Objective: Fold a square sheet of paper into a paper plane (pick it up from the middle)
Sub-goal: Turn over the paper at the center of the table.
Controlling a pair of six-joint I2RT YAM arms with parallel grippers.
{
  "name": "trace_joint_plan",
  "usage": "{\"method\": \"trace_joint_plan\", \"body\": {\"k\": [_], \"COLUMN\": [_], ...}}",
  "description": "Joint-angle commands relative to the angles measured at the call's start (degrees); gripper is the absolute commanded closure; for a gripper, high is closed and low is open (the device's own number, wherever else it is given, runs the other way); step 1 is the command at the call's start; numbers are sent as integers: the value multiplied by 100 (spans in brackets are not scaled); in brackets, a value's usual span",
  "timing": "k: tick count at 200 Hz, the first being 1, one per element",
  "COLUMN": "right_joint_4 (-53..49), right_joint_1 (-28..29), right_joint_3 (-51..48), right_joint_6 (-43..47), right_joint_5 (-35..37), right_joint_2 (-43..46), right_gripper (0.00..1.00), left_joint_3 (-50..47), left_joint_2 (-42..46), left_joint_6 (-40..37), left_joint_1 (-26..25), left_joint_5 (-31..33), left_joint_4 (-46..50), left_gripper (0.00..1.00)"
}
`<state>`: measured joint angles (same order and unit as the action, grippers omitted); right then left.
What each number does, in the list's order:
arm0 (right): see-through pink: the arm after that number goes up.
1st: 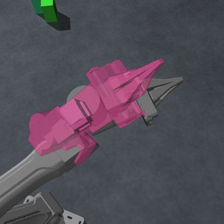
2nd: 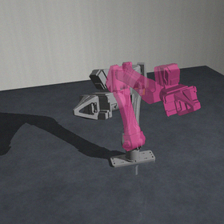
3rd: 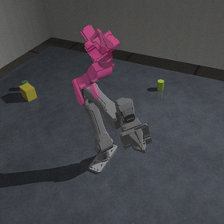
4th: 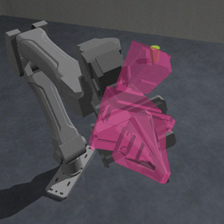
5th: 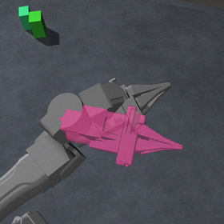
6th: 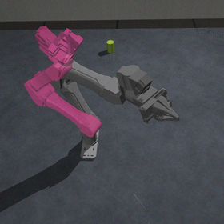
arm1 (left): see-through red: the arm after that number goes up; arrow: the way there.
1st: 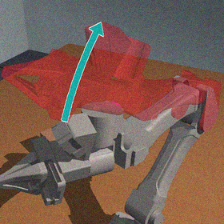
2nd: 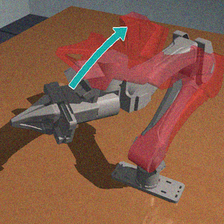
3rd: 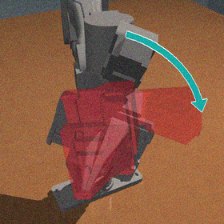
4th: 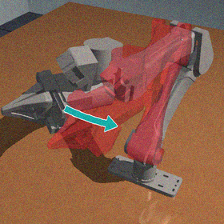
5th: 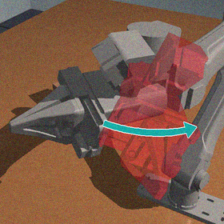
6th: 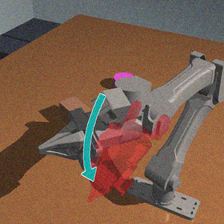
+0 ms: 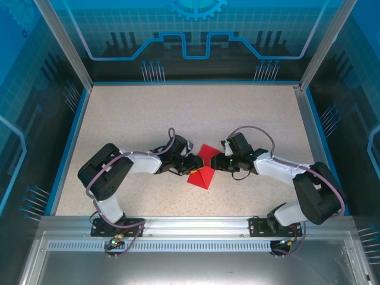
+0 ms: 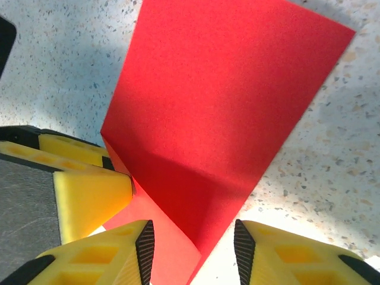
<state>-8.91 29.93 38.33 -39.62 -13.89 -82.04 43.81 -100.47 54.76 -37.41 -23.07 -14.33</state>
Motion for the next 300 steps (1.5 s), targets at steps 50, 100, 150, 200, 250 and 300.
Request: {"method": "trace_joint_plan", "body": {"k": [50,100,150,200,250,300], "right_joint_4": [62,55,-195,-1214,-1906,-2385], "right_joint_1": [-262,-598,-860,-1055,-1119,-1129], "right_joint_3": [-118,-220,-343,-174,-57,1], "right_joint_6": [153,-7,-90,144,200,253], "right_joint_5": [-472,-605,-429,362,744,1109], "right_joint_2": [-219,-24,512,1605,2356,2853], "right_gripper": [62,62,53,30,24,19], "left_joint_3": [-94,-225,-133,321,1911,3114], "left_joint_2": [-96,20,91,872,2033,1680], "left_joint_6": [-44,-767,-1175,-1744,-2881,-3261], "left_joint_1": [-38,-43,-35,-42,-90,-300], "left_joint_5": [-512,-699,-530,-3,2957,5273], "left_joint_4": [-705,-874,-708,602,4766,6399], "left_gripper": [67,69,87,91,90,89]}}
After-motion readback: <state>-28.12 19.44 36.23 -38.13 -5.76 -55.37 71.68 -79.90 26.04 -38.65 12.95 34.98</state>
